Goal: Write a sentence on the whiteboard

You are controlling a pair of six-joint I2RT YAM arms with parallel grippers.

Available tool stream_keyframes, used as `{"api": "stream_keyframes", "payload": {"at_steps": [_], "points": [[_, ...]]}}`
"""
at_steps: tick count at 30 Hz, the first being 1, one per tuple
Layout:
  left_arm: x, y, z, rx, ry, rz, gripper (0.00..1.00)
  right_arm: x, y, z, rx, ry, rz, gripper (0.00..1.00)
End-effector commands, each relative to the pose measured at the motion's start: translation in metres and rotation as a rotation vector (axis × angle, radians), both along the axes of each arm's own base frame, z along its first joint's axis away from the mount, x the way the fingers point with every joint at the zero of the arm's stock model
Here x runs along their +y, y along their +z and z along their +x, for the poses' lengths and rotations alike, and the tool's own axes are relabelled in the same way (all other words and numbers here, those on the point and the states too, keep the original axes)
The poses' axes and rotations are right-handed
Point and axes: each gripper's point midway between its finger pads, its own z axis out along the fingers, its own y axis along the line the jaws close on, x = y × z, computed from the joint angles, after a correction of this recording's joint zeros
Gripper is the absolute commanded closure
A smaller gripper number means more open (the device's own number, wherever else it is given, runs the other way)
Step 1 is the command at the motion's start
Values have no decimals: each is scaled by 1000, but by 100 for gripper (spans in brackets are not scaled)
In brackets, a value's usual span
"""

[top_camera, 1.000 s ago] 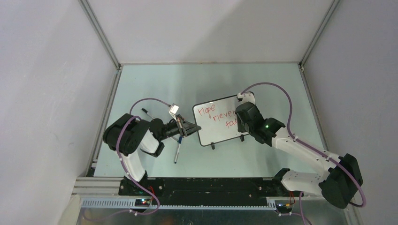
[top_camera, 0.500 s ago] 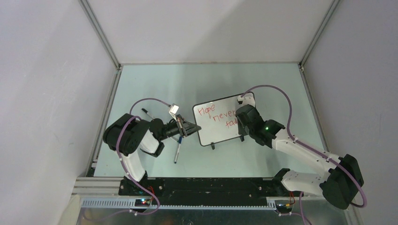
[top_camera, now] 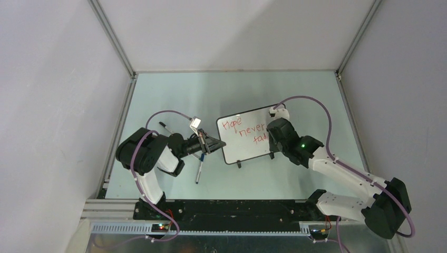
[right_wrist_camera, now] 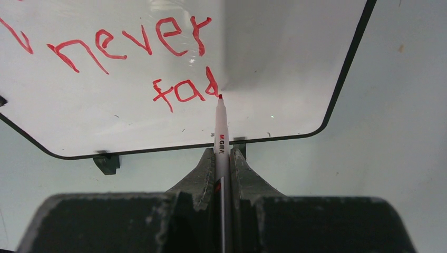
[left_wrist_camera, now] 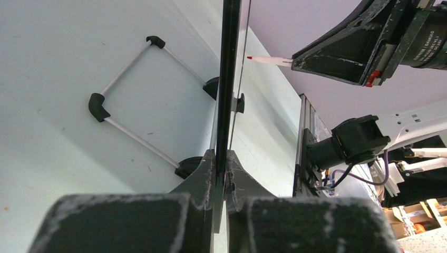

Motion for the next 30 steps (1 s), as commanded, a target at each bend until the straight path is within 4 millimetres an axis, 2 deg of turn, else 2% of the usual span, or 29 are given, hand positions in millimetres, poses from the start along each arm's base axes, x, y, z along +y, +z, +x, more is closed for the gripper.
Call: {"api": "stream_keyframes", "payload": {"at_steps": [1, 7, 14, 30], "points": [[-3, 8, 1, -37, -13, -16, 100, 1, 16, 0, -42, -1, 51, 100], [-3, 8, 1, -37, -11, -15, 100, -3, 29, 2, -79, -8, 76, 100], [-3, 7, 1, -35, -12, -15, 100, -10, 23, 10, -73, -57, 47, 100], [-3, 8, 1, -36, -11, -16, 100, -4, 11, 13, -42, -46, 32, 100]]}}
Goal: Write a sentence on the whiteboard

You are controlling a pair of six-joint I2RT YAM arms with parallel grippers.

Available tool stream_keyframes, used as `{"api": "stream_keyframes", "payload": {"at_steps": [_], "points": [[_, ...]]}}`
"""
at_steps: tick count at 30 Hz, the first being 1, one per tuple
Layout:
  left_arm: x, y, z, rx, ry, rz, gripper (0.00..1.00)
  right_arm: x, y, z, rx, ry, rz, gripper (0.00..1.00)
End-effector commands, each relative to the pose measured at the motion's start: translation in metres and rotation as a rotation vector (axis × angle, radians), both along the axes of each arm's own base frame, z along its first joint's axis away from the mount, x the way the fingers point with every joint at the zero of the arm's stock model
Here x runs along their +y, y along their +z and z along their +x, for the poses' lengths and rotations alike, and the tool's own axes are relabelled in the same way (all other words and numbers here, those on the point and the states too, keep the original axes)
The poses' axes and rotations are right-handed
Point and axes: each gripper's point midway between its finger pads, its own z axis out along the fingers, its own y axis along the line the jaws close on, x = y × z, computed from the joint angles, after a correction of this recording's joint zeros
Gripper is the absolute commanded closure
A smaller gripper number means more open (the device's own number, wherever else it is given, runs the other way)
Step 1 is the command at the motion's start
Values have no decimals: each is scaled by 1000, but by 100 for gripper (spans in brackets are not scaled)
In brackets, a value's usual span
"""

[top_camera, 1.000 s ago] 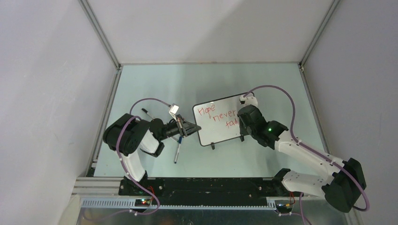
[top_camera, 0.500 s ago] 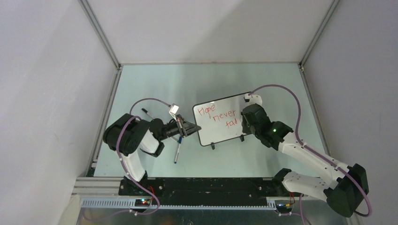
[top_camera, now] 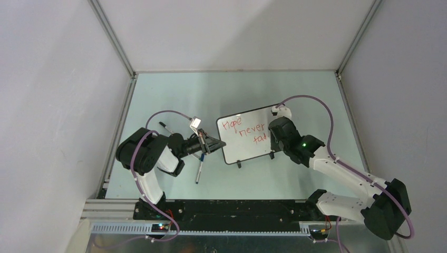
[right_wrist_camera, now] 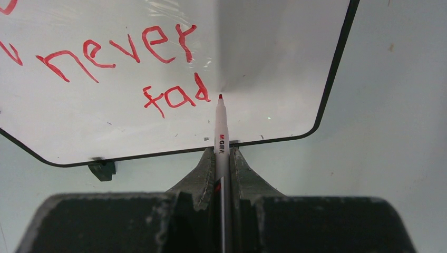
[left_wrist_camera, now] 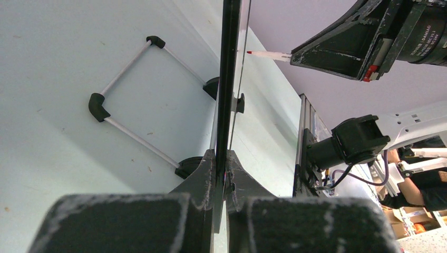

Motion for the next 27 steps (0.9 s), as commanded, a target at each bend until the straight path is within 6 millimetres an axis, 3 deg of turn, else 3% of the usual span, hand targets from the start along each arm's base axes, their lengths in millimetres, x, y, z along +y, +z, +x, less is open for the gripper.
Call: {"api": "stream_keyframes", "payload": {"at_steps": [1, 8, 18, 27], "points": [[-3, 7, 1, -35, -11, -16, 100, 4, 6, 8, -29, -15, 19, 100], [-3, 8, 1, -36, -11, -16, 100, 5, 3, 13, -31, -27, 10, 100], [-3, 7, 1, -35, -14, -16, 100, -11, 2, 15, -41, -100, -23, 100], [-3, 8, 1, -35, -13, -16, 100, -5, 11, 18, -67, -77, 14, 100]]}}
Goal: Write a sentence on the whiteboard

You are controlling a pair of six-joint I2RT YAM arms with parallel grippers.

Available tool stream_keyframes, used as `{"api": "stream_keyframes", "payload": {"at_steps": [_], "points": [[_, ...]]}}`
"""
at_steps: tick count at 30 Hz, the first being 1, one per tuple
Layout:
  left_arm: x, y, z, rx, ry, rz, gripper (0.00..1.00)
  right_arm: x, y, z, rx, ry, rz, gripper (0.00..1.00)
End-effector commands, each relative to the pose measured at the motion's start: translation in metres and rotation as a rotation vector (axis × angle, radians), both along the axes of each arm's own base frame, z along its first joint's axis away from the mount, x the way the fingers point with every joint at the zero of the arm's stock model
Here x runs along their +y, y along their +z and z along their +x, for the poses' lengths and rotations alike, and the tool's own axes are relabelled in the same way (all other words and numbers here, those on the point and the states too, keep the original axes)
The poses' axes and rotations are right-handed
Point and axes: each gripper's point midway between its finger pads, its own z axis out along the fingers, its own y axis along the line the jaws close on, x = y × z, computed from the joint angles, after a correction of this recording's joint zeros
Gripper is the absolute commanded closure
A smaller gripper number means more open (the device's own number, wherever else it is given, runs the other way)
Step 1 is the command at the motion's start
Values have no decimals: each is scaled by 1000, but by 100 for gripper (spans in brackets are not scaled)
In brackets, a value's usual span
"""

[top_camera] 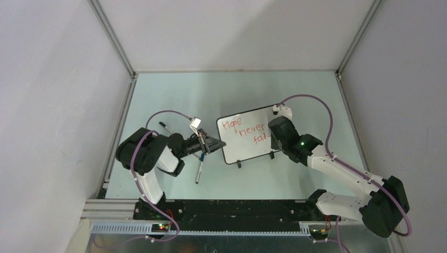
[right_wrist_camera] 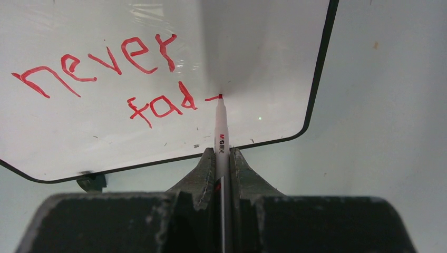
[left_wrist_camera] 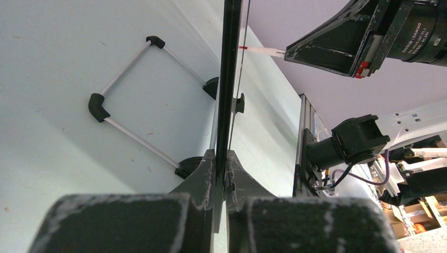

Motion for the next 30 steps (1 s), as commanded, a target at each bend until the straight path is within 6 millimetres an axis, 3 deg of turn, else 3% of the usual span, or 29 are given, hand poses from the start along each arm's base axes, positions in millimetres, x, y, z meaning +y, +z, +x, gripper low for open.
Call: {"api": "stream_keyframes", "payload": {"at_steps": [1, 22, 30], "points": [[-3, 8, 1, -36, -12, -16, 100, 4, 18, 11, -67, -14, 48, 100], [-3, 8, 1, -35, -13, -16, 100, 21, 25, 11, -62, 48, 86, 100], [-3, 8, 1, -36, -12, -16, 100, 24, 19, 7, -35, 64, 79, 100]]}}
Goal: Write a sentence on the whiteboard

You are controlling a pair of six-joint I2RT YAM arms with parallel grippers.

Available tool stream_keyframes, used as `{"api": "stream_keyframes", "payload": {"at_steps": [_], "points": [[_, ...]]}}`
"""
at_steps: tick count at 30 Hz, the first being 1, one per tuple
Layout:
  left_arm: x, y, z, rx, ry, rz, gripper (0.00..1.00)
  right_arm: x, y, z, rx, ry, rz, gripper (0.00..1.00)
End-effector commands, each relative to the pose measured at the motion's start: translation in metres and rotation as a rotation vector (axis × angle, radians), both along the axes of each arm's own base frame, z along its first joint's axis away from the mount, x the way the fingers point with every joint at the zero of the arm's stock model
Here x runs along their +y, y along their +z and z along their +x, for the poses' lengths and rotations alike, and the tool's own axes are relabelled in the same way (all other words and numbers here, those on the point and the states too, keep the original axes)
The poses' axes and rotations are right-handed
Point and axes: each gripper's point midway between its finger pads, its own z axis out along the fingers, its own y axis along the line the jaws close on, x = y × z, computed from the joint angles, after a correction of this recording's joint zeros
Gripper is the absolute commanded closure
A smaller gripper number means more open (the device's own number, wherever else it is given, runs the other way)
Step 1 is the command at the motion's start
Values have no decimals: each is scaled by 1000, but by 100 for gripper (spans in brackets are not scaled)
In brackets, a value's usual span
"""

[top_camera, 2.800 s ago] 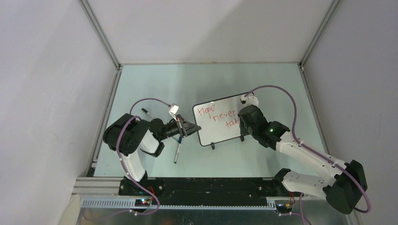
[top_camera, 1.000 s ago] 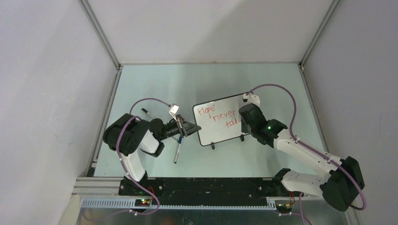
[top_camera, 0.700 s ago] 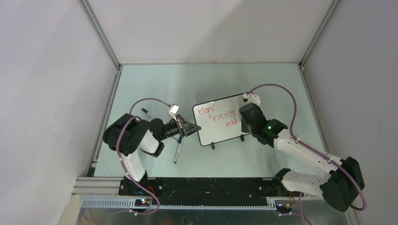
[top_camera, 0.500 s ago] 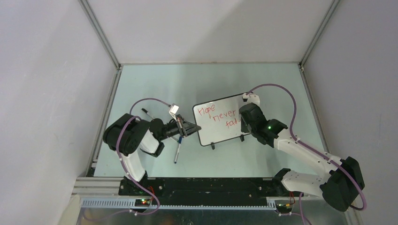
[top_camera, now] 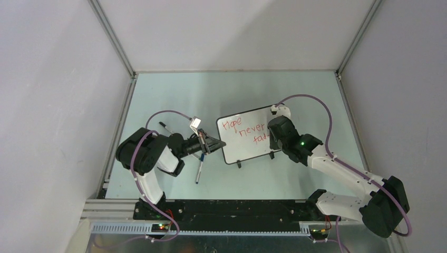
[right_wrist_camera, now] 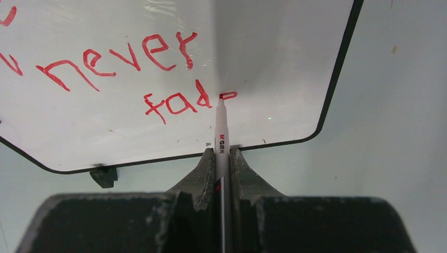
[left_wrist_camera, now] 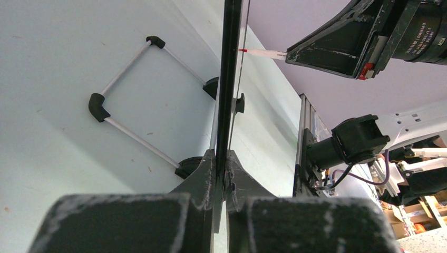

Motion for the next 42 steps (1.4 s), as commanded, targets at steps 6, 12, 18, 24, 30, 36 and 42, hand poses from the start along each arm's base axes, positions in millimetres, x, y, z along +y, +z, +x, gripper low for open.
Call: {"api": "stream_keyframes", "payload": {"at_steps": [6, 12, 18, 24, 30, 36, 42], "points": [[-3, 8, 0, -35, -16, -16, 100, 10, 14, 7, -31, 6, 33, 100], [-3, 8, 0, -35, -14, -16, 100, 6, 9, 4, -14, 0, 14, 100], [-3, 8, 1, -35, -14, -16, 100, 1, -1, -1, 11, -4, -8, 100], [-3, 8, 1, -37, -13, -16, 100, -8, 0, -1, 5, -31, -22, 100], [-3, 8, 1, -36, -13, -16, 100, -13, 1, 1, 0, -51, -22, 100], [-3, 8, 2, -35, -12, -17, 100, -12, 3, 2, -6, -49, -18, 100], [-3, 8, 1, -34, -14, -17, 100, -13, 17, 0, -44, -48, 18, 100]]}}
